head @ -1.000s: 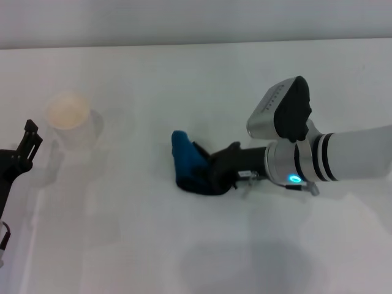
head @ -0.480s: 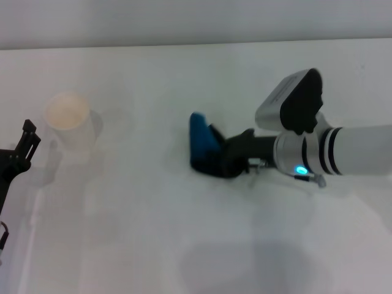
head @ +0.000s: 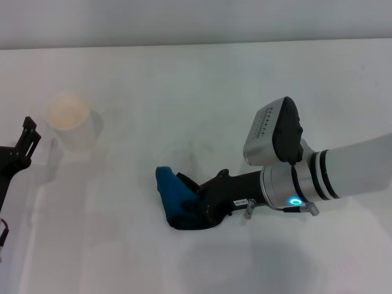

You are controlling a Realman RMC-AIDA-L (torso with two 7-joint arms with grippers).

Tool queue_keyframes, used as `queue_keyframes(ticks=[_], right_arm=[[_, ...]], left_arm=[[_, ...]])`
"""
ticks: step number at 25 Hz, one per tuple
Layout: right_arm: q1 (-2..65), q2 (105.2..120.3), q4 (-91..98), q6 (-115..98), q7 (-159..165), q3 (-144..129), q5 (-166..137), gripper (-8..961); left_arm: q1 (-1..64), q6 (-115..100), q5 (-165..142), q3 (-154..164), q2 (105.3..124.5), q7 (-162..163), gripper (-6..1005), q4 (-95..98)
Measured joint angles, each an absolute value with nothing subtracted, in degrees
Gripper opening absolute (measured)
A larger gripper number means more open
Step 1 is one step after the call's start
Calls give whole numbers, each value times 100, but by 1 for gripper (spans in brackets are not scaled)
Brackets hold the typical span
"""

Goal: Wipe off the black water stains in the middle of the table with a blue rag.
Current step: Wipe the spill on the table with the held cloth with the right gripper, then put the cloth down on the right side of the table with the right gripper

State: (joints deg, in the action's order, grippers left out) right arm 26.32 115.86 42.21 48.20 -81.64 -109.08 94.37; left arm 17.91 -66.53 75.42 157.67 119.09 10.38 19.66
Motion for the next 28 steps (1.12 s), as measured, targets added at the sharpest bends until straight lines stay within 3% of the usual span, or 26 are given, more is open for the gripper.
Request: queue_keyframes(ticks=[12, 28], right_arm=[[2557, 11499, 4088, 3888, -8280, -9618, 9293, 88], [2303, 11396, 4122, 4445, -8246, -7894, 8473, 87]], left_arm=[[1819, -6663, 7540, 15720, 11909, 1037, 861, 1969], [1763, -6926, 7546, 15606, 11909, 1037, 861, 1908]])
